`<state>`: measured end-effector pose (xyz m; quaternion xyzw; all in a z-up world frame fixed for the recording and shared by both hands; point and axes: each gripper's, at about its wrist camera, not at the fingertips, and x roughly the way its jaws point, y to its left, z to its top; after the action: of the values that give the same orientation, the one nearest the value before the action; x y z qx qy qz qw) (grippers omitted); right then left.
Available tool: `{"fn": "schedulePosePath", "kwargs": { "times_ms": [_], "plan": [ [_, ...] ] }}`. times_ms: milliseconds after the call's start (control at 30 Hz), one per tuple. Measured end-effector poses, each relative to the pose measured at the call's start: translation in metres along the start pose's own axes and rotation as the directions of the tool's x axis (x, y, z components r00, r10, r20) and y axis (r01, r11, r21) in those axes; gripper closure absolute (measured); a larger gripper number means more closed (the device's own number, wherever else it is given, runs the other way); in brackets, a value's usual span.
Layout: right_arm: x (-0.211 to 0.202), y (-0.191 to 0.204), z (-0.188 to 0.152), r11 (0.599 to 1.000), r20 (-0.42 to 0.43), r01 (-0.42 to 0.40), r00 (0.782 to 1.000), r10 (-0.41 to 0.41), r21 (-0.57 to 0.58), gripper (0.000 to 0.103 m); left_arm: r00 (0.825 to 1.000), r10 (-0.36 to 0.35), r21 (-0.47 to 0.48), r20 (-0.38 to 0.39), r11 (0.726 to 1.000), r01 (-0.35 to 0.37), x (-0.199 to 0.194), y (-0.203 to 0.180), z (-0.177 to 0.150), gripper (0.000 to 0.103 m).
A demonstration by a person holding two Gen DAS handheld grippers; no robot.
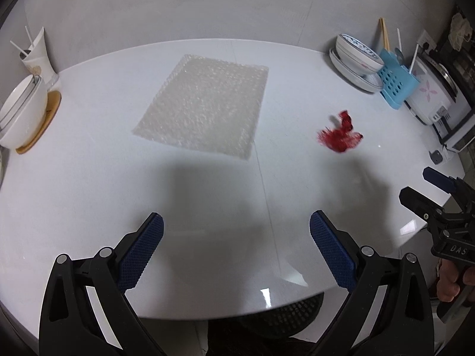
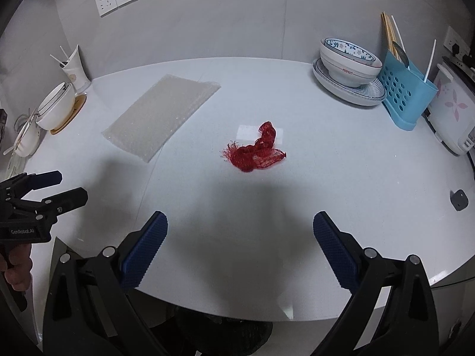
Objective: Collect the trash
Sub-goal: 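Grasp the bubble-wrap sheet with left gripper while right gripper grasps the red mesh net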
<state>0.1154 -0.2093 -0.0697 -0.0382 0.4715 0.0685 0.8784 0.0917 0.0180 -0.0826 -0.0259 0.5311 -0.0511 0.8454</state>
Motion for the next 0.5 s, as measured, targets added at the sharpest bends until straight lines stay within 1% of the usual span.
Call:
{"fn": "schedulePosePath", "kwargs": {
  "times_ms": [233, 300, 433, 500],
  "plan": [
    [0.030, -0.002, 0.029, 1.000, -0.026, 0.013, 1.000, -0.013, 0.017, 0.008, 0.999, 0.009, -0.020, -0.039, 1.000, -0.010, 0.032, 0.027, 0.041, 0.006],
    [0.041, -0.007, 0.036, 0.999, -0.040, 0.011, 0.999, -0.010, 0.039, 0.008, 0.998, 0.013, -0.027, -0.054, 1.000, -0.014, 0.043, 0.034, 0.054, 0.006],
    [0.062, -0.020, 0.050, 0.996, -0.072, 0.038, 0.997, -0.033, 0.075, 0.009, 0.997, 0.015, -0.028, -0.070, 0.999, -0.017, 0.059, 0.046, 0.080, 0.006],
    [0.071, -0.026, 0.056, 0.995, -0.091, 0.041, 0.995, -0.033, 0.093, 0.010, 0.995, 0.021, -0.026, -0.101, 0.999, -0.024, 0.069, 0.048, 0.089, 0.006]
  ]
}}
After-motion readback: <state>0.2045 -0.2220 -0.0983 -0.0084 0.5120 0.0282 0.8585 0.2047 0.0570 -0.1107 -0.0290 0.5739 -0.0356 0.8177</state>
